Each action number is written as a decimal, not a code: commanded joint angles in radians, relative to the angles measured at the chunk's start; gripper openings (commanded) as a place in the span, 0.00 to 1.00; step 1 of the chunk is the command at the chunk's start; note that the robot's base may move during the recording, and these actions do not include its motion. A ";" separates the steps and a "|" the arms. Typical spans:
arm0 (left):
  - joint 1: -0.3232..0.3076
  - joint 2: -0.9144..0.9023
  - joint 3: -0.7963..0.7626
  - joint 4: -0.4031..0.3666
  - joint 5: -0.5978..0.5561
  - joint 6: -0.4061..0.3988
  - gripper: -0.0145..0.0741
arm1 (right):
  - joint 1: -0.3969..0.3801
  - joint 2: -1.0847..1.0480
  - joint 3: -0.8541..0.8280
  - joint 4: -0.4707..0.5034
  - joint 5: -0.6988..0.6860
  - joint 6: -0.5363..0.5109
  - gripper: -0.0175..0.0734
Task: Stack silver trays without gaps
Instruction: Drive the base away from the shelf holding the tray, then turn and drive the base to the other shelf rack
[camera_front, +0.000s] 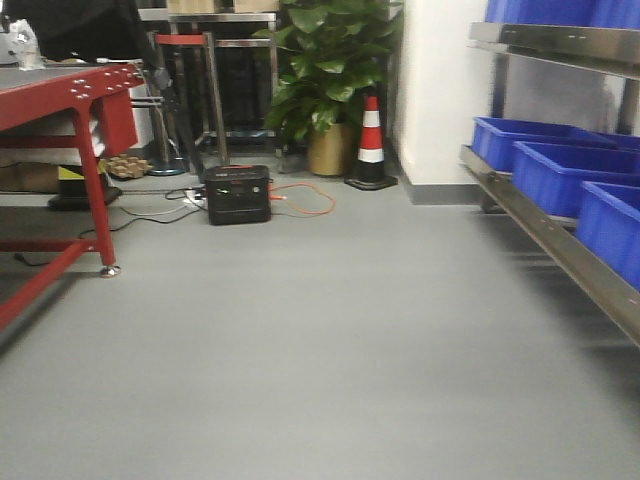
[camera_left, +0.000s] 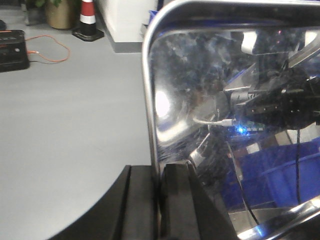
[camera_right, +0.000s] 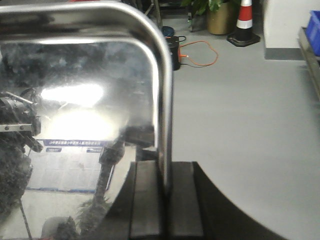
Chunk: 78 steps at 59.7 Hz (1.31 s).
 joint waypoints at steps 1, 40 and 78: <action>-0.021 -0.001 -0.008 -0.056 -0.083 0.002 0.14 | 0.018 -0.003 -0.011 0.058 -0.049 -0.002 0.10; -0.021 -0.001 -0.008 -0.056 -0.083 0.002 0.14 | 0.018 -0.003 -0.011 0.058 -0.049 -0.002 0.10; -0.021 0.000 -0.008 -0.056 -0.083 0.002 0.14 | 0.018 -0.003 -0.011 0.058 -0.054 -0.002 0.10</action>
